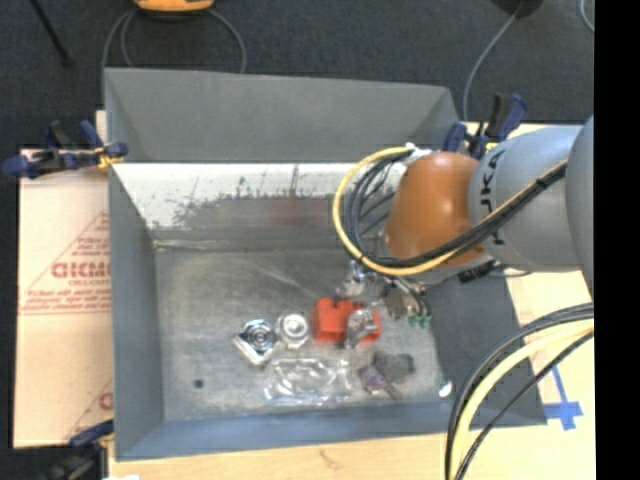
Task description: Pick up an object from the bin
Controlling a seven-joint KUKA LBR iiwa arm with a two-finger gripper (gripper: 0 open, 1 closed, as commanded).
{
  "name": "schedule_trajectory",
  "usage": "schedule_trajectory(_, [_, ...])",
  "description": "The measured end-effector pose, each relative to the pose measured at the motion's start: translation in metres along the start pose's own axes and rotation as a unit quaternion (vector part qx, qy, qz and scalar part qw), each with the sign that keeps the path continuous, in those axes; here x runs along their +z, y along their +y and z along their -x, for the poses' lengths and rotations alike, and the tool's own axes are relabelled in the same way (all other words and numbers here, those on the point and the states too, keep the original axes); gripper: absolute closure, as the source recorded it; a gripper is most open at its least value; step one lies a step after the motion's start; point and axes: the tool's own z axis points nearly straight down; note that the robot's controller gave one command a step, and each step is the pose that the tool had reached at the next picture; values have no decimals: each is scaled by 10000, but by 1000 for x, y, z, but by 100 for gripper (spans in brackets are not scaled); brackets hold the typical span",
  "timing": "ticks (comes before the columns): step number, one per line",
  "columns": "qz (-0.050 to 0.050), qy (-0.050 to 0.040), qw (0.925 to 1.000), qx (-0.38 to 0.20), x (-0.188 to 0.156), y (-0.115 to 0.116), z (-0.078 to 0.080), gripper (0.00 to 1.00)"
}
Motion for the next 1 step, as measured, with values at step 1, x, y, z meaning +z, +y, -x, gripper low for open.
schedule_trajectory(1, [-3,46,10000,17,-43,0,3,100])
